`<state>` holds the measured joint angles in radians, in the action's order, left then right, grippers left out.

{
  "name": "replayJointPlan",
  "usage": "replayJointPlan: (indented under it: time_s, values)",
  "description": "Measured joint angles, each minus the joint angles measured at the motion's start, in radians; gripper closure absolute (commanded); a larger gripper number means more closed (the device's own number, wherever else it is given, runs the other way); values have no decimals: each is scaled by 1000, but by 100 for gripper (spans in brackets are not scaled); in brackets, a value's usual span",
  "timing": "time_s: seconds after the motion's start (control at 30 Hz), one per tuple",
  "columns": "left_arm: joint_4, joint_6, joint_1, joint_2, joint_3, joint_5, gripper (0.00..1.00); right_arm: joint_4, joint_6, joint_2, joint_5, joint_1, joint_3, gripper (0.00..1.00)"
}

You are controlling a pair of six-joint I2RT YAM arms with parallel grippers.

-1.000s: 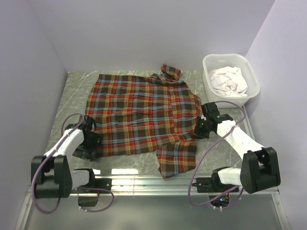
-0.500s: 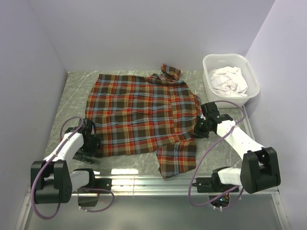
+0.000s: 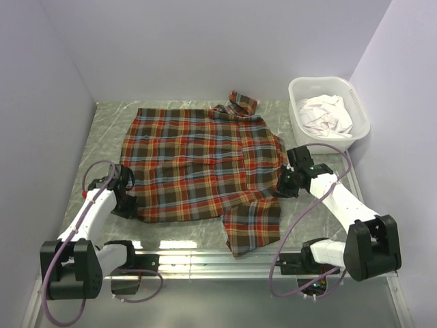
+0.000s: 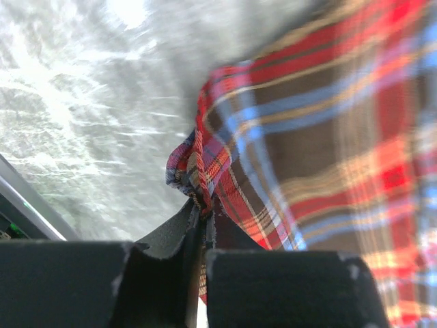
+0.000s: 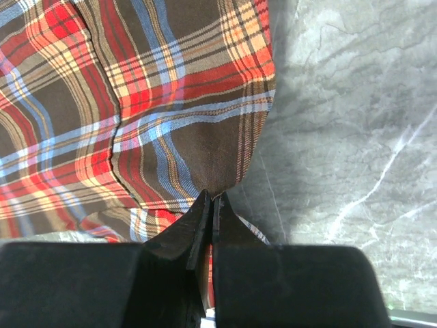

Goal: Fold and stack the long sleeve shirts
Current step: Fold the shirt

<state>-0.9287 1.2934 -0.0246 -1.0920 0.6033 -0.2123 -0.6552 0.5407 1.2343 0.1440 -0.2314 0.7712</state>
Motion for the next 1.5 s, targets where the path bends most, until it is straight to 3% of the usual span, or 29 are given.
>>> replayJointPlan:
  time_s: [0.3,0.63,1.07,1.23,1.33,1.37,1.43,1.5]
  values:
    - [-36,-107,0,-53,214,-60,90,-75,-24,-13,-42,-5,111,100]
    - [48,-240,1,-307,386,-73,87,-74,-22,127,-67,-6,312,100]
    - [130,-349,1,-671,639,-97,82,-8,20,369,-97,-6,383,99]
    - [148,-374,1,-732,678,-110,66,26,39,428,-119,-6,389,88]
    - [150,-381,0,-733,678,-120,47,36,44,459,-135,-6,389,69]
    - [151,-385,-1,-732,678,-124,31,37,43,460,-140,-6,388,57]
    - [154,-389,-4,-728,678,-127,19,42,32,451,-157,-6,388,38]
    - [156,-394,-7,-715,678,-127,6,47,4,430,-174,-6,388,31]
